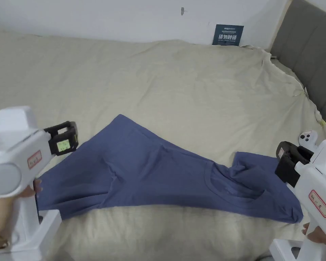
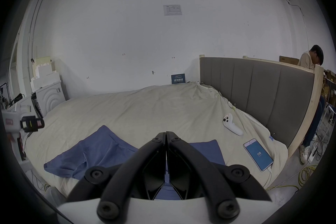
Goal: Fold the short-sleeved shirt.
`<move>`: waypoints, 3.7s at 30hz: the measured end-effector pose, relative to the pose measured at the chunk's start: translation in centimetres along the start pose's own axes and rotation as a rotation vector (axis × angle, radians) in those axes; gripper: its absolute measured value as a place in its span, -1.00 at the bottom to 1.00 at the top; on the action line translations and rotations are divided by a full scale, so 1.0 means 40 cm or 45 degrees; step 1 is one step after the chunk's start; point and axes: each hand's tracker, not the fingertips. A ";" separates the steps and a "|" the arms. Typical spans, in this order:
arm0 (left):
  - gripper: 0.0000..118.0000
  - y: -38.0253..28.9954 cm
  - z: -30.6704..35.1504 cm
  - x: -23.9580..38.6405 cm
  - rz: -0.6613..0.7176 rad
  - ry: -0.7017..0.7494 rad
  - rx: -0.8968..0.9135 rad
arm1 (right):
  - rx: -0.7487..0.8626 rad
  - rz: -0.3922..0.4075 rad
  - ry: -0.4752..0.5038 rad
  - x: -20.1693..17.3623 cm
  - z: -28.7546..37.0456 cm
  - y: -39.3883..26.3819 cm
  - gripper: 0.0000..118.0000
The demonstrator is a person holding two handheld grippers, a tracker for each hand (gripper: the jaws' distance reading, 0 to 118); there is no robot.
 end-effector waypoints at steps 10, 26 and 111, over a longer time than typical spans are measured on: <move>1.00 0.149 -0.270 0.068 0.000 -0.124 -0.167 | -0.044 -0.008 -0.037 0.017 -0.041 -0.001 -1.00; 0.95 0.097 -0.888 0.223 -0.203 -0.048 -0.736 | -0.184 -0.024 -0.093 0.048 -0.200 -0.011 -1.00; -1.00 0.789 0.222 -0.082 0.241 0.030 0.509 | 0.042 0.042 0.242 0.112 0.071 0.881 -0.90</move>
